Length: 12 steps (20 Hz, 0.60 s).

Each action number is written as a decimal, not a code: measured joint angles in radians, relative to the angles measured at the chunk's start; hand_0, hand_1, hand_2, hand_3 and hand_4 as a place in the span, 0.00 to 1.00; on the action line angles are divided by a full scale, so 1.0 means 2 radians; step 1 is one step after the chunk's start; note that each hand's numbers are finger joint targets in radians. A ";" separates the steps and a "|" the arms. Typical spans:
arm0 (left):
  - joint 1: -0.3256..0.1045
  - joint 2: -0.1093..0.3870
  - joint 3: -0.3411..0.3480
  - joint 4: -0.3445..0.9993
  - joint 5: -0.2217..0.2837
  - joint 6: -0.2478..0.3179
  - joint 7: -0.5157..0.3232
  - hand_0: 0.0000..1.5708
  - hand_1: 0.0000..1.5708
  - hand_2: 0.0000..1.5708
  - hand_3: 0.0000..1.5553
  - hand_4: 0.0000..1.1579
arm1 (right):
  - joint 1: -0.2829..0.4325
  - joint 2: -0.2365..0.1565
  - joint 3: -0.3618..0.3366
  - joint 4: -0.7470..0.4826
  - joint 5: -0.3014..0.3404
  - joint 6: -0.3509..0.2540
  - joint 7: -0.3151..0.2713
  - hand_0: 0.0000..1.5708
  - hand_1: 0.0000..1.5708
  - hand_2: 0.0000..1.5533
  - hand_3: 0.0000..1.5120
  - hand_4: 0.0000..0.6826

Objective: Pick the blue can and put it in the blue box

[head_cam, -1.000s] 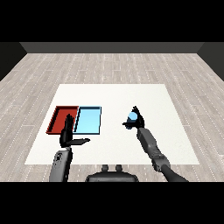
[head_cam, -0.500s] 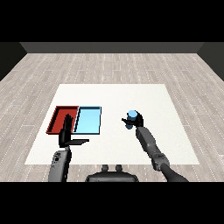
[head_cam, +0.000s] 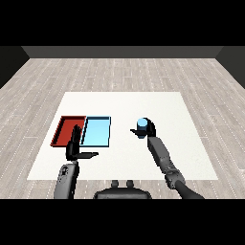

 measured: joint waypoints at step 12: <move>-0.026 -0.016 -0.042 0.014 -0.007 0.002 0.020 0.00 0.00 0.00 0.00 0.00 | 0.034 0.006 0.055 -0.146 -0.001 -0.004 0.052 0.92 0.92 0.95 0.90 0.78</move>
